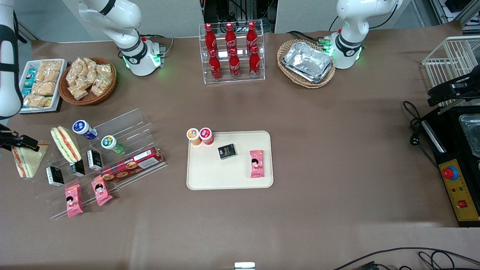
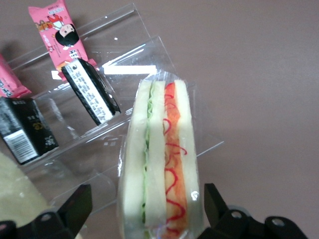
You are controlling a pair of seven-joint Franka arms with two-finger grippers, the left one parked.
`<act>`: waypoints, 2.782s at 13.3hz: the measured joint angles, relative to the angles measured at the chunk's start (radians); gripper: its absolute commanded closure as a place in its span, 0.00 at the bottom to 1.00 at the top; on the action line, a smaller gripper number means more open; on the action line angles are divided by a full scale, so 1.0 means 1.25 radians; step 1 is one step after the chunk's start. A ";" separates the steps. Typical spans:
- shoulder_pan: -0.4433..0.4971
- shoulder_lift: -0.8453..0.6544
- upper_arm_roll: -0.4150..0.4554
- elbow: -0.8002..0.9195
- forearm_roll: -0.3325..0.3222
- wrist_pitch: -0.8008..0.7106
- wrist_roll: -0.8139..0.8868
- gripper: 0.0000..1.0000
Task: Place sandwich on tray
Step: 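Lower the right gripper and grasp the wrapped sandwich with red filling, then lift the sandwich out of the rack and carry it toward the cream tray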
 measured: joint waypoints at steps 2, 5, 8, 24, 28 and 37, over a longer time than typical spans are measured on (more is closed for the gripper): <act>-0.001 0.003 0.000 -0.015 0.000 0.020 -0.001 0.42; -0.001 0.003 0.000 -0.015 0.000 0.025 -0.007 0.61; -0.001 -0.002 0.001 -0.005 0.001 0.025 -0.032 0.61; 0.091 0.051 0.232 0.367 0.064 -0.398 -0.446 0.61; 0.224 0.051 0.260 0.372 0.059 -0.398 -0.474 0.61; 0.483 0.104 0.264 0.372 -0.017 -0.347 -0.496 0.61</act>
